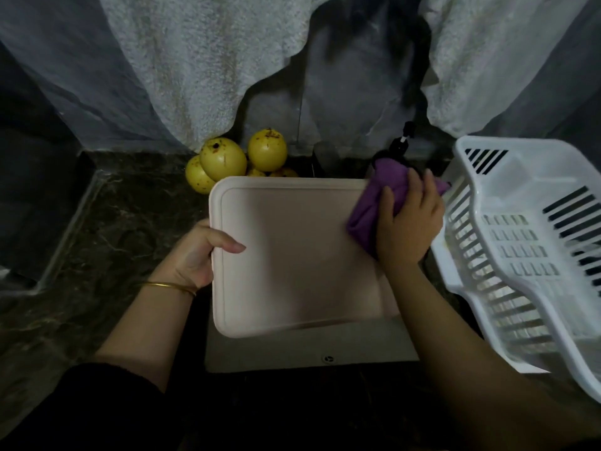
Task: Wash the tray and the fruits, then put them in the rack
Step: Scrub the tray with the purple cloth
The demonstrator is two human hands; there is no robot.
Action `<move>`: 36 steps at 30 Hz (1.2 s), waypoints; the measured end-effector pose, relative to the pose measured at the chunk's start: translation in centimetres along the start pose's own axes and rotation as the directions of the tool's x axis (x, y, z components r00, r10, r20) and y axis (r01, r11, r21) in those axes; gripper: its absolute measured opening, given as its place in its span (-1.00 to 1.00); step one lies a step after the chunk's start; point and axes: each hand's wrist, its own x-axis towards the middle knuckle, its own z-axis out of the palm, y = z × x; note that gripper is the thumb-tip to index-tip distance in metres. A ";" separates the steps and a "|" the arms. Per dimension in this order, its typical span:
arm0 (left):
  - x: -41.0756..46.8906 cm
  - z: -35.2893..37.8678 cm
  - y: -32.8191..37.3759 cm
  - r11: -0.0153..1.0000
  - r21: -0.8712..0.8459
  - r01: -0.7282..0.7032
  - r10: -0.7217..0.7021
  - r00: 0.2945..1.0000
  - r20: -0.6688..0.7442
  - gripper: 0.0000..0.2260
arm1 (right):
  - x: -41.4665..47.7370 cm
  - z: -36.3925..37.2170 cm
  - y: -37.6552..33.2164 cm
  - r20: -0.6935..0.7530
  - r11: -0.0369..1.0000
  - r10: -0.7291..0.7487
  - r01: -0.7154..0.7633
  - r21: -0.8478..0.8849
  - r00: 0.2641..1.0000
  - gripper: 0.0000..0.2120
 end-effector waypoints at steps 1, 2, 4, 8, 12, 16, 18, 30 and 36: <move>0.0 0.2 0.0 1.000 0.002 0.002 -0.002 1.000 0.007 -0.50 | -0.4 0.0 -0.1 -0.022 0.997 0.073 -0.072 0.015 0.997 -0.42; 0.1 0.3 0.0 1.000 0.002 -0.001 0.001 1.000 0.017 -0.46 | -1.0 0.1 -0.3 -0.043 0.995 0.103 -0.102 0.014 0.994 -0.41; 0.3 0.8 0.0 1.000 -0.008 -0.010 0.010 1.000 0.025 -0.50 | -2.4 0.5 -0.9 -0.073 0.998 0.065 -0.066 -0.019 0.995 -0.44; 0.9 1.7 0.2 0.997 -0.068 -0.034 0.037 0.998 0.042 -0.61 | -6.0 1.6 -3.1 -0.054 0.998 -0.066 0.065 -0.020 0.996 -0.42; 1.4 2.0 0.1 0.996 -0.087 -0.003 0.005 1.000 0.030 -0.34 | -10.0 1.8 -5.1 0.024 0.956 -0.286 0.283 0.083 0.958 -0.47; 1.6 1.8 -0.5 0.993 -0.109 0.038 -0.033 0.999 0.040 -0.28 | -10.1 1.1 -3.7 0.063 0.806 -0.590 0.581 0.115 0.805 -0.46; 1.4 2.0 -0.8 0.993 -0.109 0.037 -0.031 0.998 0.060 -0.30 | -8.6 0.9 -2.7 0.044 0.807 -0.588 0.582 0.097 0.808 -0.46; 0.1 1.1 -0.8 1.000 -0.008 0.022 -0.021 0.996 0.088 -0.64 | -1.2 -1.1 2.4 0.157 0.926 0.304 -0.330 0.185 0.940 -0.45; -0.7 0.7 0.6 0.988 0.101 -0.117 0.111 0.992 0.062 -0.37 | -1.0 -2.3 2.5 0.460 0.272 0.734 -0.837 0.475 0.500 -0.43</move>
